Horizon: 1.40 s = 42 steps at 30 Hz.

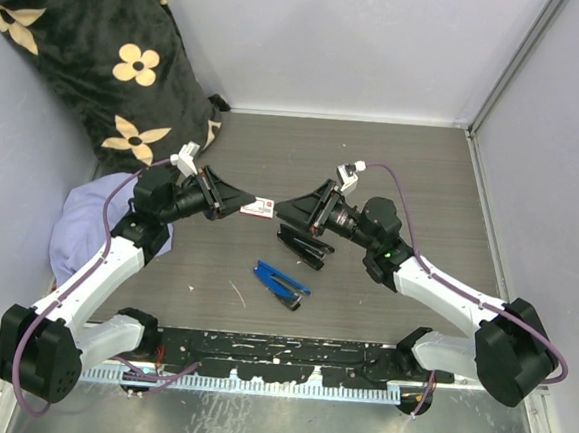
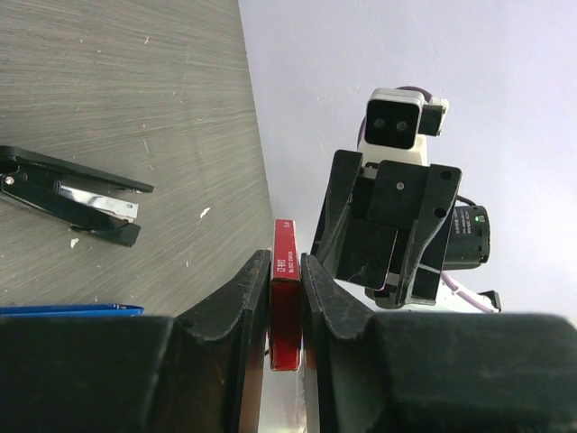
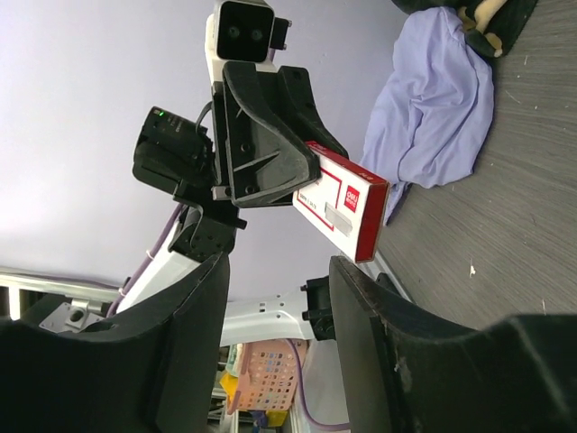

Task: Load the staples into the stapler
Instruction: Open the staple box.

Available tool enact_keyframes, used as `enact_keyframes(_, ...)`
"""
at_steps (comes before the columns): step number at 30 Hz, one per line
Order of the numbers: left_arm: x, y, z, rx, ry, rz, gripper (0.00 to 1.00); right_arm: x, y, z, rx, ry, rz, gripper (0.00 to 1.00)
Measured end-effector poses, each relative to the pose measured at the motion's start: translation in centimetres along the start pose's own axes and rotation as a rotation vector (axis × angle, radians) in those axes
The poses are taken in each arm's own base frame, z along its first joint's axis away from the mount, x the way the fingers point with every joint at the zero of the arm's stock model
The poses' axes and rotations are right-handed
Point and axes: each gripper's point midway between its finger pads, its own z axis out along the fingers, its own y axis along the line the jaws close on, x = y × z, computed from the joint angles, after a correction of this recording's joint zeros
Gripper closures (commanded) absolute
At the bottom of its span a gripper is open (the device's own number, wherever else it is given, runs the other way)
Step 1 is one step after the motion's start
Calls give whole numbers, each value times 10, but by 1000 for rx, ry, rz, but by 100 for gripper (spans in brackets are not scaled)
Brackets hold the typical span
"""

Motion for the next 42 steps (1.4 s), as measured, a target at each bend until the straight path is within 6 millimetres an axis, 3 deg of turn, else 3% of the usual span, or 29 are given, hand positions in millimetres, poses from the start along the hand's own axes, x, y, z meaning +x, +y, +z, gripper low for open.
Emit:
enact_keyframes(26, -1, -6, -1, 17, -6, -11, 79, -3, -17, 8, 46, -24, 68, 49)
enact_keyframes(34, -1, -6, -1, 18, -6, -12, 79, -2, -22, 10, 57, -19, 83, 55)
enact_keyframes(42, -1, -7, -1, 23, -6, -10, 79, -3, -17, 12, 43, -20, 80, 57)
